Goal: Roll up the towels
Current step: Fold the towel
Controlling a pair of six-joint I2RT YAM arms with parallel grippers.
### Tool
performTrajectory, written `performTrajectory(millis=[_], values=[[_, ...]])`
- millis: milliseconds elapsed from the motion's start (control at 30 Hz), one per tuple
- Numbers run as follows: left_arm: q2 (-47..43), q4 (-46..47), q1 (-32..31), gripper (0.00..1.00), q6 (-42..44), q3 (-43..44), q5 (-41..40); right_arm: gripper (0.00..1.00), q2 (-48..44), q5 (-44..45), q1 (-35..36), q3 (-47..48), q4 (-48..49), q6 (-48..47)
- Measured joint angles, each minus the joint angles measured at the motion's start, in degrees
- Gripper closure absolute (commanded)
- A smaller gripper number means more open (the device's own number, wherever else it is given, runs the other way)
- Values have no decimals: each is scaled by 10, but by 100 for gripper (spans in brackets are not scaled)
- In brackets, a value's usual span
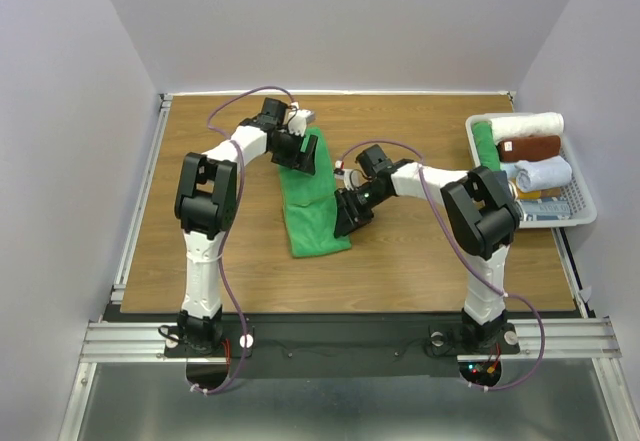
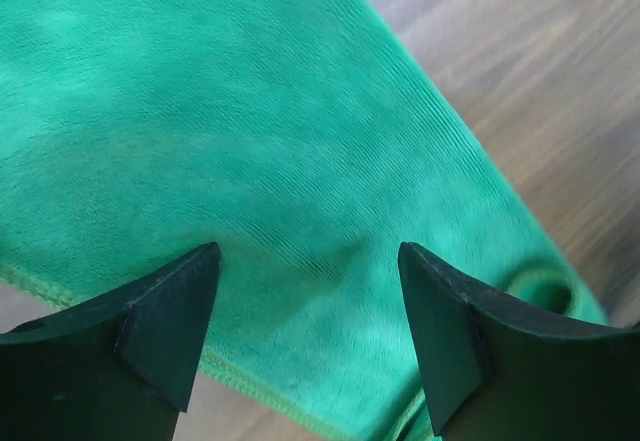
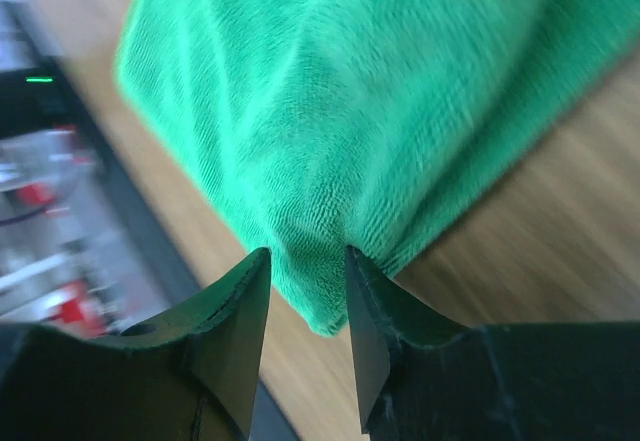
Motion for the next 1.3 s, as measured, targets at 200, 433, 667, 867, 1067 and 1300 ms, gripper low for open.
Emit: performTrajectory(millis=[200,433,667,867,1067,1300], values=[[63,-9,-2,12,-8,94,24,57,21,-66,2,-24,64,68],[59,-17,-2,1,5,103,27,52,-7,-69,6,-48,85,87],[-227,90,10,1,48,-136,-47,37,-155,-40,6,-75,62,60],[-530,193,17,8,168,-245,-56,42,-189,-26,6,-43,61,38],[-623,132,-45,30,370,-375,-51,49,-71,-25,6,48,59,43],[-627,59,-161,45,509,-591,-116,54,22,-26,6,95,58,63]])
